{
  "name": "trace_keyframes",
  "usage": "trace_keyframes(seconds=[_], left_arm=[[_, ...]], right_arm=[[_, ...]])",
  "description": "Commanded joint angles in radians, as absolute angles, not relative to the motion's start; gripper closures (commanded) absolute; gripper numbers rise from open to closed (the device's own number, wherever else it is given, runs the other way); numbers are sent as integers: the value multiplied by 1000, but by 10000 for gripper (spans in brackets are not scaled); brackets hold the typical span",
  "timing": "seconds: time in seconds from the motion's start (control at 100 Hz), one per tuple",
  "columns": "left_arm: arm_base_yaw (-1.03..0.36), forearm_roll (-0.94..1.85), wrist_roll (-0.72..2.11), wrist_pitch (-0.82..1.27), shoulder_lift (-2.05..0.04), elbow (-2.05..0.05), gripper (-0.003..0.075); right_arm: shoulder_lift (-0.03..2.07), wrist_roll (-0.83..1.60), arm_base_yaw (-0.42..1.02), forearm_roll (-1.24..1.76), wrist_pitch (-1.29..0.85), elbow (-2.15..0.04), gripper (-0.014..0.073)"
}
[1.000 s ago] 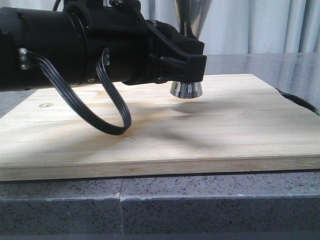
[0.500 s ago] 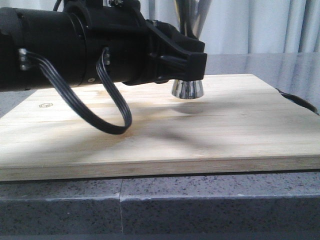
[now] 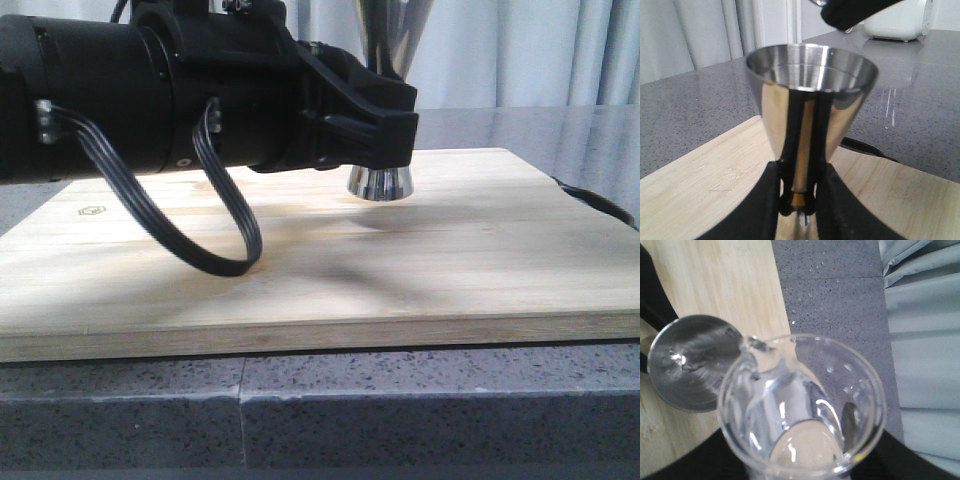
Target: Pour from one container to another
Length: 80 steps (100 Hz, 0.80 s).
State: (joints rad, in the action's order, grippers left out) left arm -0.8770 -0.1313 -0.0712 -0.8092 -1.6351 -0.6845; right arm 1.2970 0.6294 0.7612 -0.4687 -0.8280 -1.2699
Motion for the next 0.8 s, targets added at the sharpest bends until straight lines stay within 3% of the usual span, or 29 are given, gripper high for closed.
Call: trace_keyframes(seconds=[0.0,0.79], left_arm=[[-883,-126,-82,-894,-1602,-713,739],[-883,-126,-82,-894,-1602,-713,739]], right_arm=[[1272,636,763,-514,-778,-1308,388],[1272,672,763,-553,-813,-1308,388]])
